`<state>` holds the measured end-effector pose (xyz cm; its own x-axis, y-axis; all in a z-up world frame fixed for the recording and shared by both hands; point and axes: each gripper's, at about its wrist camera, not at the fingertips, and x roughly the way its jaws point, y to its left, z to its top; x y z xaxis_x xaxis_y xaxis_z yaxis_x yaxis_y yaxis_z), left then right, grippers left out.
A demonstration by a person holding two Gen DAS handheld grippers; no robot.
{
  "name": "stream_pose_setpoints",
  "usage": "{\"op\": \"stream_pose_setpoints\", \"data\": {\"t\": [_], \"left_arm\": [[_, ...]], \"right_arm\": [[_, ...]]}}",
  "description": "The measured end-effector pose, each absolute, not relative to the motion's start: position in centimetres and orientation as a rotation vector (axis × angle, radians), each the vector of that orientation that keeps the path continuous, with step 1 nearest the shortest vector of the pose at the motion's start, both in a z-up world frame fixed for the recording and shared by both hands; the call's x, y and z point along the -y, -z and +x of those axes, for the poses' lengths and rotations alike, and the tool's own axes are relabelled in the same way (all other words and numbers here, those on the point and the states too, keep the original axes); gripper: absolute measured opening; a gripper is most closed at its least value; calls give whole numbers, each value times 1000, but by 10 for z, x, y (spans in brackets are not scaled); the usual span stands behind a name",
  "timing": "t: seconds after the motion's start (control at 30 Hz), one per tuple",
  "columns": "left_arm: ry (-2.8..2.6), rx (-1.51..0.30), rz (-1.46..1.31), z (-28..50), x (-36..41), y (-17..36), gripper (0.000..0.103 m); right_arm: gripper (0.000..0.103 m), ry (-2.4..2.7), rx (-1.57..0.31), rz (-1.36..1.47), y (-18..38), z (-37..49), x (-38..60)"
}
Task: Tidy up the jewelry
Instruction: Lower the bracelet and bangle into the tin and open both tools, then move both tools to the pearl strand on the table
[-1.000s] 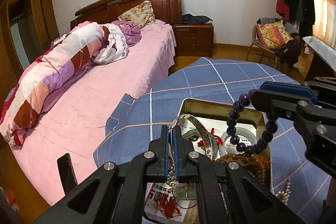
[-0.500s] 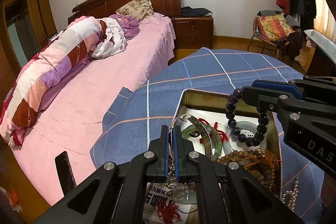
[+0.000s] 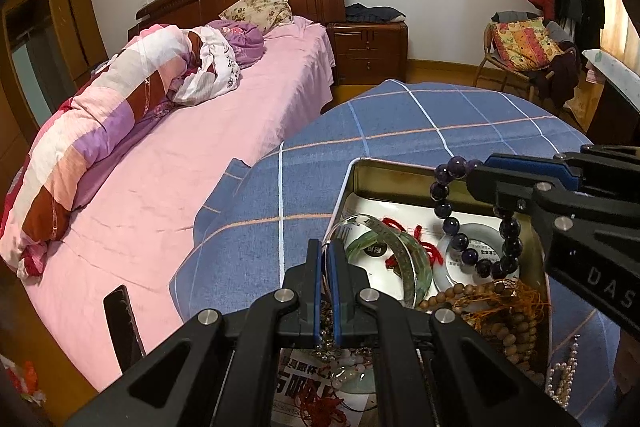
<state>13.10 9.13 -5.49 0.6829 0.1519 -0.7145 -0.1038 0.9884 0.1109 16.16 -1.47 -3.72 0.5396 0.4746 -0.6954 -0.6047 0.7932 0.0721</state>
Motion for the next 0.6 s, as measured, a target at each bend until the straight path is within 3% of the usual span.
{"op": "stream_pose_setpoints", "data": {"t": [0.6], "left_arm": [[-144,-817,80,126,-87,56,3]], "right_arm": [[18,-648,-803,-176,50,158,23]]}}
